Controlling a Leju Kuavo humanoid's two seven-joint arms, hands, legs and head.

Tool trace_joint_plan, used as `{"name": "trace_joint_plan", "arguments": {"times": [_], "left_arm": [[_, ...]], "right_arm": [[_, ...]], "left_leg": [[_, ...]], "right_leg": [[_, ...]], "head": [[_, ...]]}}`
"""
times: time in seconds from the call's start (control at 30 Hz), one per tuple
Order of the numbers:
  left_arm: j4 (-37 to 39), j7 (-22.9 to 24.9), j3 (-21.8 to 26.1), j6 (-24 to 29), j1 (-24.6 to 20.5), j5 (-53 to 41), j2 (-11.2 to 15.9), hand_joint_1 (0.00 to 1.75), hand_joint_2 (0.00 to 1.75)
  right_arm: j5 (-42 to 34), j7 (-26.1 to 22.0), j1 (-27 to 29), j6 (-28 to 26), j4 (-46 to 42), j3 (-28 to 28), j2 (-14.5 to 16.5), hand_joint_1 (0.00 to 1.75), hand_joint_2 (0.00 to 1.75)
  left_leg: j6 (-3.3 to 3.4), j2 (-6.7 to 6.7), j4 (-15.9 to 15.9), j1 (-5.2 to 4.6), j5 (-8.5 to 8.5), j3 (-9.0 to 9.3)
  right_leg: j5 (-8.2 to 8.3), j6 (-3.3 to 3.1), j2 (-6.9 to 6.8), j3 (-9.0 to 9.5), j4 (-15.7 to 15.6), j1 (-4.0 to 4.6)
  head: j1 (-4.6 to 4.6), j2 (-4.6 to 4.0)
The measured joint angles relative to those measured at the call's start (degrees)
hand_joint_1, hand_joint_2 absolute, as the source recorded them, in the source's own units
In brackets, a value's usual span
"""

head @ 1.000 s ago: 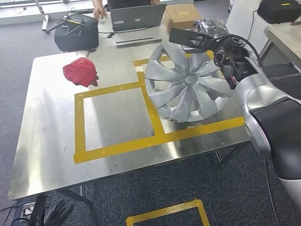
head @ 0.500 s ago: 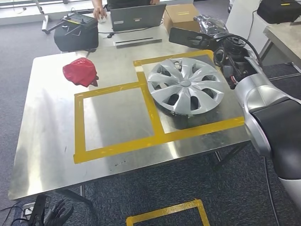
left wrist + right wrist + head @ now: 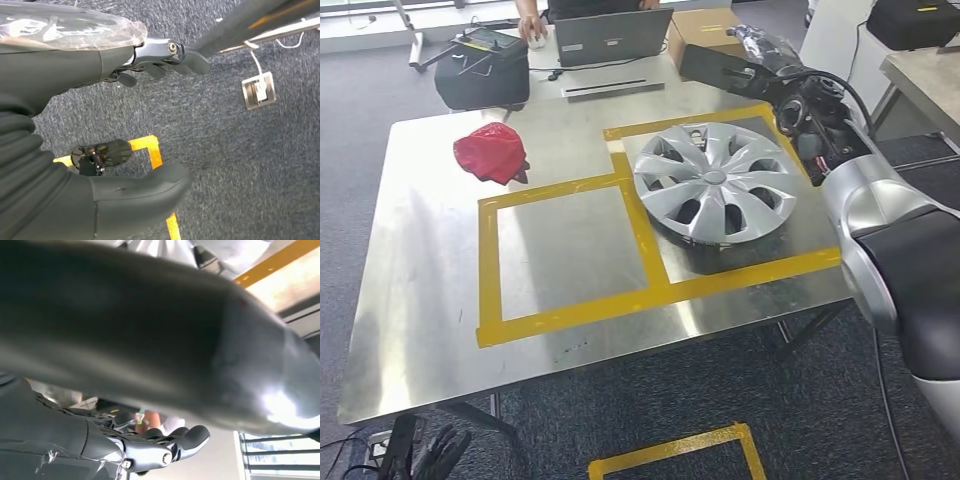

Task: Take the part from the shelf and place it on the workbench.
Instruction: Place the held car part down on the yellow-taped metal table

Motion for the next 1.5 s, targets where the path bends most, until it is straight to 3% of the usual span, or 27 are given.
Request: {"name": "trace_joint_plan", "arguments": {"times": [0.13, 0.33, 0.53, 0.7, 0.83, 1.17, 1.5], "left_arm": [[0.01, -0.19, 0.0, 0.13, 0.21, 0.5, 0.2, 0.0, 0.0], [0.02, -1.15, 0.0, 0.54, 1.0, 1.48, 0.46, 0.0, 0.0], [0.02, -1.43, 0.0, 0.57, 1.2, 1.78, 0.54, 0.0, 0.0], [0.02, -2.44, 0.0, 0.13, 1.74, 2.41, 0.97, 0.0, 0.0], [0.02, -2.44, 0.0, 0.09, 1.88, 2.71, 1.24, 0.0, 0.0], [0.04, -2.44, 0.0, 0.98, 2.6, 3.28, 1.96, 0.0, 0.0], [0.04, -2.52, 0.0, 1.42, 2.74, 3.75, 2.02, 0.0, 0.0]], "right_arm": [[-6.77, -4.44, -0.36, 2.06, -0.02, -2.74, 0.07, 0.0, 0.0], [-20.5, -13.28, 0.13, 9.97, -1.49, -9.32, 0.24, 0.0, 0.0], [-23.61, -14.49, 0.81, 12.09, -2.38, -10.34, 0.24, 0.0, 0.0], [-52.19, -8.23, 11.21, 16.57, -15.46, -12.08, -2.36, 0.0, 0.0], [-63.3, -3.54, 19.71, 14.81, -26.37, -12.06, -5.38, 0.0, 0.0], [-72.63, 1.66, 37.43, 11.04, -52.57, -13.86, -9.89, 0.0, 0.0], [-73.79, 2.12, 44.18, 10.64, -65.7, -16.15, -11.3, 0.0, 0.0]], "left_leg": [[0.0, 0.0, 0.0, 0.0, 0.0, 0.0], [0.0, 0.0, 0.0, 0.0, 0.0, 0.0], [0.0, 0.01, 0.0, 0.0, 0.0, 0.0], [0.0, -0.02, 0.01, 0.02, -0.01, 0.08], [0.04, 0.01, 0.0, 0.0, -0.05, 0.1], [0.06, 0.05, -0.01, 0.01, -0.14, 0.12], [0.06, 0.06, -0.02, 0.01, -0.15, 0.12]], "right_leg": [[0.0, 0.0, -0.01, 0.0, 0.0, 0.0], [-0.01, 0.0, -0.02, 0.0, 0.0, 0.0], [-0.01, 0.0, -0.02, -0.01, 0.0, 0.0], [-0.01, 0.01, -0.01, 0.05, -0.05, 0.0], [-0.02, 0.02, -0.01, 0.1, -0.09, 0.0], [-0.11, 0.06, 0.02, 0.09, -0.09, -0.01], [-0.14, 0.05, 0.02, 0.1, -0.09, -0.01]], "head": [[0.02, 0.0], [0.02, 0.0], [0.03, 0.0], [-0.01, 0.0], [0.07, 0.0], [0.01, 0.0], [0.0, 0.0]]}}
